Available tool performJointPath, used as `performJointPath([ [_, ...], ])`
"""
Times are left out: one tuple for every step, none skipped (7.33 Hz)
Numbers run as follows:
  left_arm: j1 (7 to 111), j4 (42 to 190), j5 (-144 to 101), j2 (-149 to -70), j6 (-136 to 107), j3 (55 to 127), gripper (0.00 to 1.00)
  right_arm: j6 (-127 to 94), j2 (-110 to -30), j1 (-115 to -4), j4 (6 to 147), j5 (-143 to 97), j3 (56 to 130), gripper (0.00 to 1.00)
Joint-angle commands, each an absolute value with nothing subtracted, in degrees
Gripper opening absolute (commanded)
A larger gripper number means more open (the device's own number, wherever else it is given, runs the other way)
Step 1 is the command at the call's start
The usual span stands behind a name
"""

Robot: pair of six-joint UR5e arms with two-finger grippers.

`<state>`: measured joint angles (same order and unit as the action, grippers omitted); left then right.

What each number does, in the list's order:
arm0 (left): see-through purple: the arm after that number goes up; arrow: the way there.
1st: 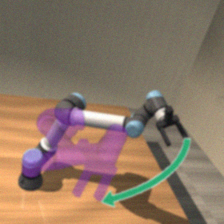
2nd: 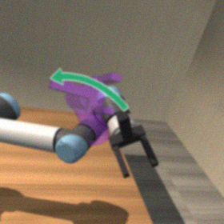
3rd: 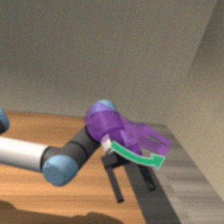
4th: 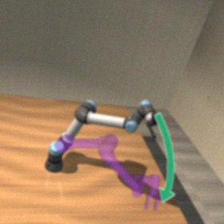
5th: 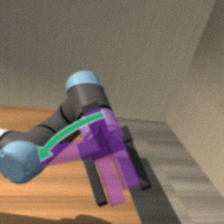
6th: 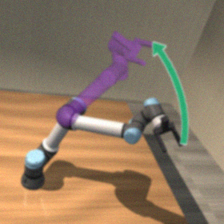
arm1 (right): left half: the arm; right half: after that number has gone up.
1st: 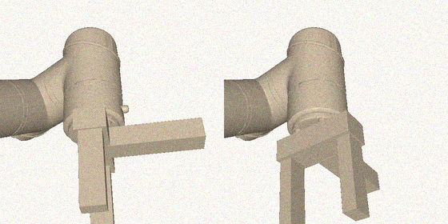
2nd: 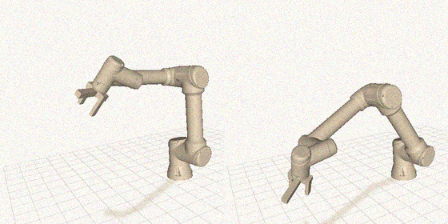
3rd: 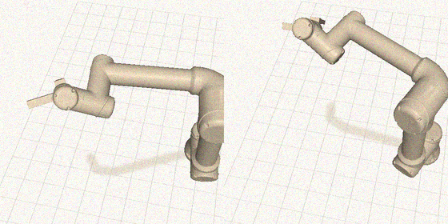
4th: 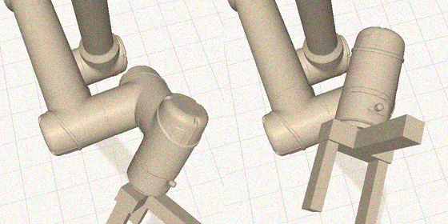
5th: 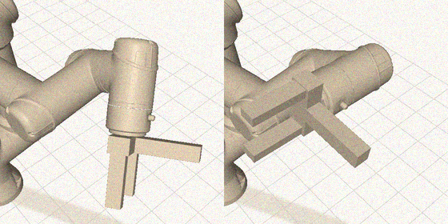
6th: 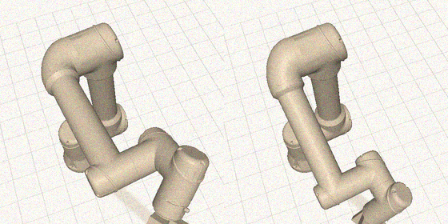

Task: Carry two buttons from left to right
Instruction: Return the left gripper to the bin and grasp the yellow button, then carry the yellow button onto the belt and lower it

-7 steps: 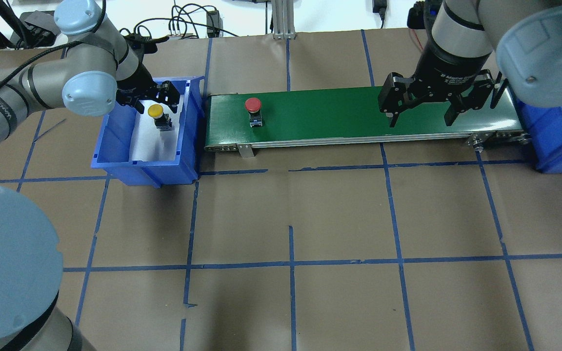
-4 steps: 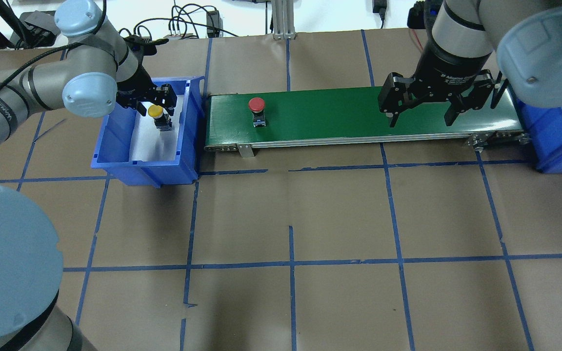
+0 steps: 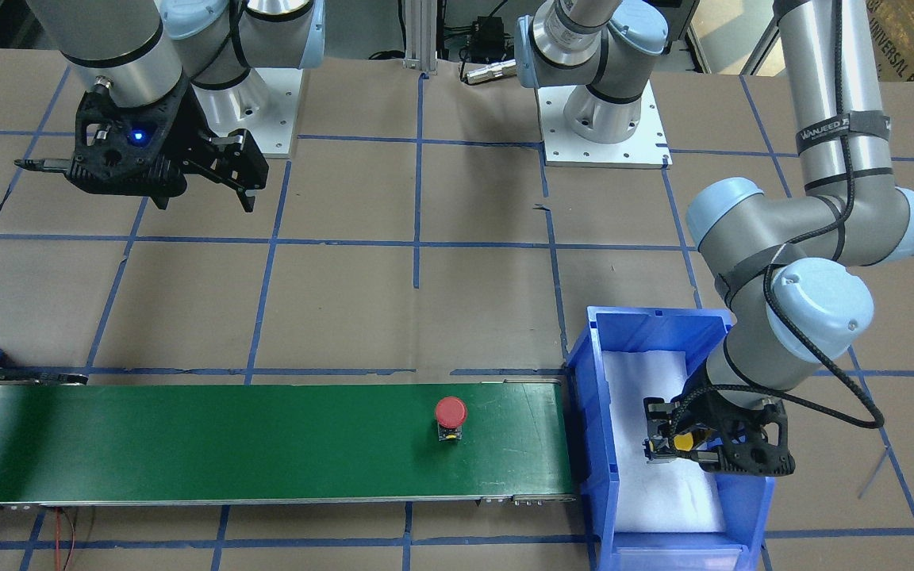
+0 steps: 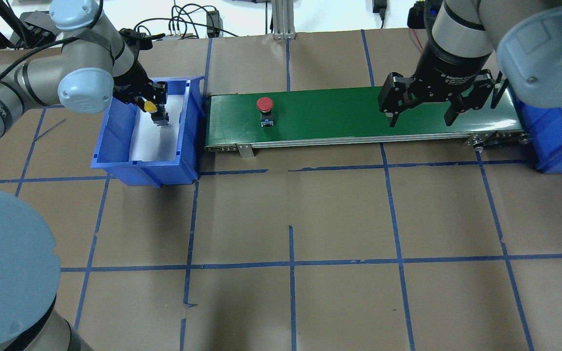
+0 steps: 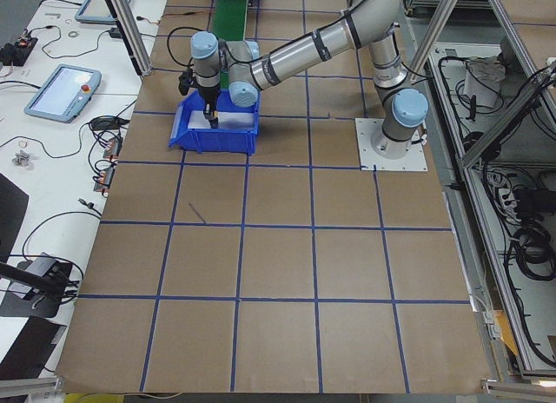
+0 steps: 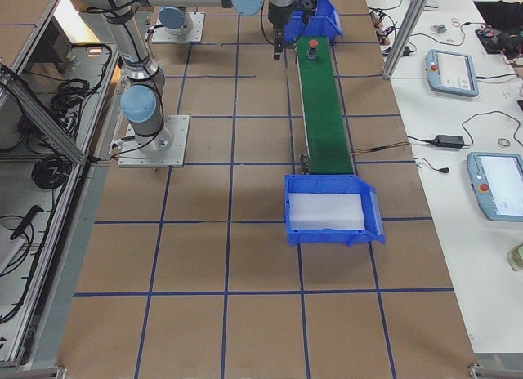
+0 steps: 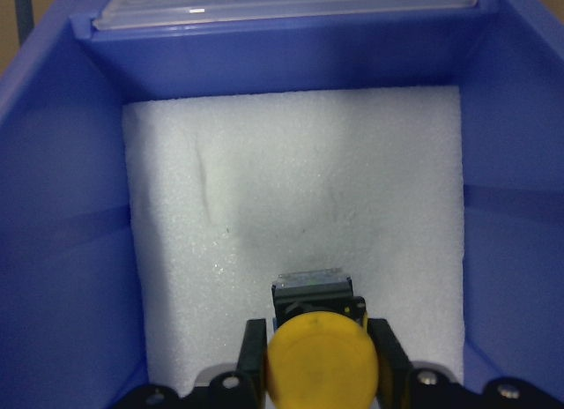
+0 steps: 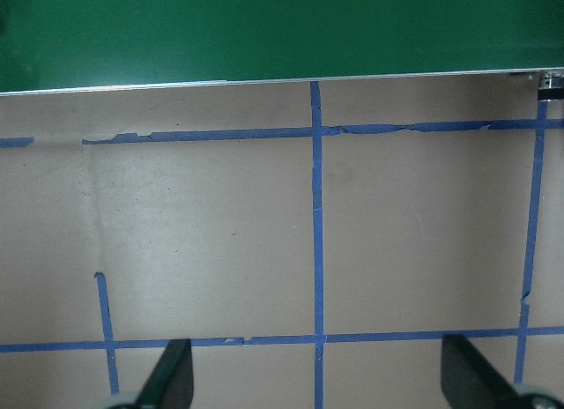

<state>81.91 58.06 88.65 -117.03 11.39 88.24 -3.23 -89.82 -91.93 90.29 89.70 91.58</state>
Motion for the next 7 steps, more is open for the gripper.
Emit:
performJointPath([
  [82.0, 62.1, 88.7, -111.0, 10.9, 87.6, 0.33, -3.3, -89.8, -91.9, 90.3, 89.6, 91.6, 1.00],
  [82.0, 65.7, 88.8, -107.6, 10.4, 87.6, 0.33, -3.3, -89.8, -91.9, 90.3, 89.6, 91.6, 1.00],
  [82.0, 67.4, 88.8, -106.4, 9.7, 87.6, 0.33, -3.3, -89.8, -91.9, 90.2, 89.6, 91.6, 1.00],
  [82.0, 67.3, 88.6, -106.3, 9.7, 87.6, 0.33, -3.3, -89.9, -91.9, 90.2, 89.6, 91.6, 1.00],
  [82.1, 67.3, 88.6, -106.3, 9.6, 87.6, 0.33, -3.3, -89.8, -91.9, 90.2, 89.7, 91.6, 1.00],
  [82.4, 67.4, 88.7, -106.4, 9.3, 87.5, 0.33, -3.3, -89.8, -91.9, 90.2, 89.7, 91.6, 1.00],
  [83.7, 67.4, 88.5, -106.5, 7.6, 87.5, 0.33, -3.3, -90.0, -91.9, 89.9, 89.7, 91.6, 1.00],
])
